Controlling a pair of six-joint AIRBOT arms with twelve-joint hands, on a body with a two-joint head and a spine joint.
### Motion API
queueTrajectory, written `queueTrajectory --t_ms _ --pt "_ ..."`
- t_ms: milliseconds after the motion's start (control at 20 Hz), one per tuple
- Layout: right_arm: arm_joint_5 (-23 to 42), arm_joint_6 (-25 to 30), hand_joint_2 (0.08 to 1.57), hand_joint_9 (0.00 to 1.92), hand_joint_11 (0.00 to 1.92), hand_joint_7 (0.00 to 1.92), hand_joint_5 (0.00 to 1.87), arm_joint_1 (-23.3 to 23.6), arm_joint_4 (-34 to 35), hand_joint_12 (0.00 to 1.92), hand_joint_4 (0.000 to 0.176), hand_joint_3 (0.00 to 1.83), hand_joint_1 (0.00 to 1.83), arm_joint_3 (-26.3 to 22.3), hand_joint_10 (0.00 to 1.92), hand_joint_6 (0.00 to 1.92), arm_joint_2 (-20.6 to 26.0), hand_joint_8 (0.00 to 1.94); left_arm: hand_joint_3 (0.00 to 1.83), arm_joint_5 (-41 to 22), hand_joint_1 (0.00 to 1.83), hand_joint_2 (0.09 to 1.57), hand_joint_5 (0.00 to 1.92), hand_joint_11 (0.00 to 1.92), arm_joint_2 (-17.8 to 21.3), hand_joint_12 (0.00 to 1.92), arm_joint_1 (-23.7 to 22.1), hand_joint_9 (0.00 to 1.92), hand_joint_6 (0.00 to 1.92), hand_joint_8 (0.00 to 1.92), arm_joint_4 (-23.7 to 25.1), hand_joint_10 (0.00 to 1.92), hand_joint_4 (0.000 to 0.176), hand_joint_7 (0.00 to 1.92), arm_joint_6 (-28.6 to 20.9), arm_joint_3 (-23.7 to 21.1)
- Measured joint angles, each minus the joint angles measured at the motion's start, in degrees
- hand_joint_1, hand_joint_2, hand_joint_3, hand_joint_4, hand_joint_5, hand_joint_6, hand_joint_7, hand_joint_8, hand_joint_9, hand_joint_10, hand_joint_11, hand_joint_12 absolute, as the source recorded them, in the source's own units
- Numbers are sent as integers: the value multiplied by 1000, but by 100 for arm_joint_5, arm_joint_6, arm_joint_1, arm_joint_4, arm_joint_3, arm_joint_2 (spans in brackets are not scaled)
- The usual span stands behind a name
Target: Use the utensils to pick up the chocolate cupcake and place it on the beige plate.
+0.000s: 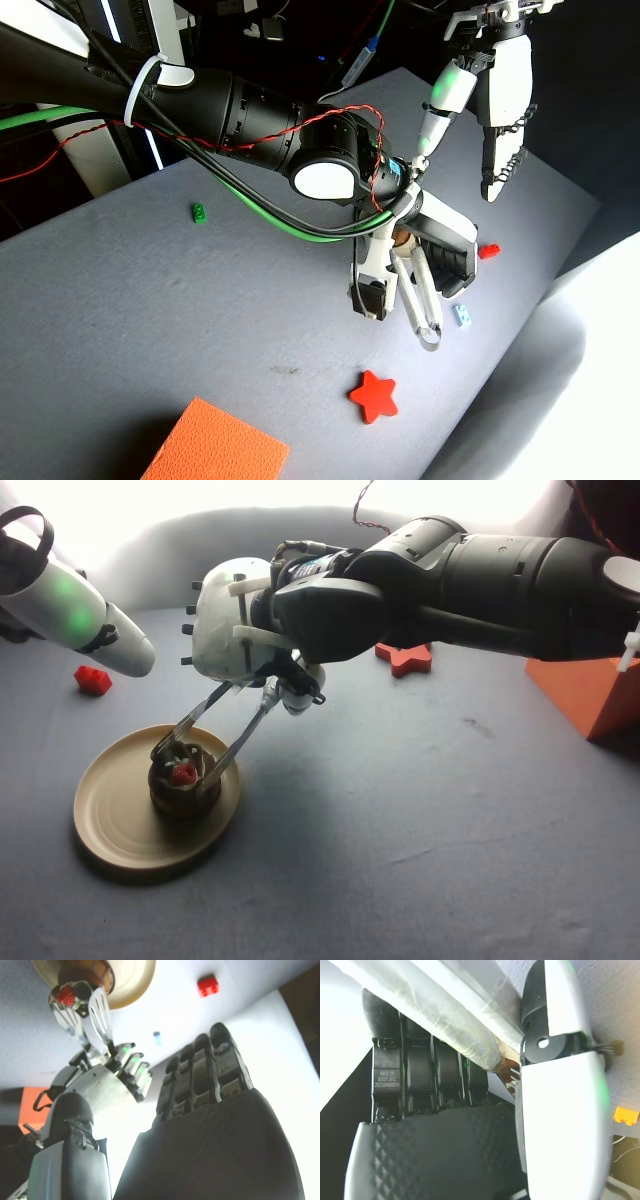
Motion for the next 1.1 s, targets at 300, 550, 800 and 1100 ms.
queueTrajectory --t_ms 300,550,800,1100 --pt "2 -4 1236 506 575 658 848 0 7 1569 0 1 1179 0 1492 1125 2 1576 0 0 338 1143 42 0 0 212 0 83 2 3 0 2 0 61 2 0" --pt "7 -4 1241 453 491 696 794 0 15 1695 0 3 1164 -11 1506 1172 7 1558 1 0 332 1148 35 0 0 263 0 77 3 2 2 2 0 68 2 0" --pt "42 -79 1258 435 487 668 761 0 22 1660 0 2 1147 -11 1504 1243 9 1574 0 0 335 1151 23 0 0 236 0 69 1 1 0 1 0 52 2 0" --pt "50 -76 1260 419 448 670 757 0 22 1678 0 1 1145 -13 1504 1244 9 1575 0 0 348 1143 27 0 0 172 0 58 4 4 0 3 0 43 2 0"
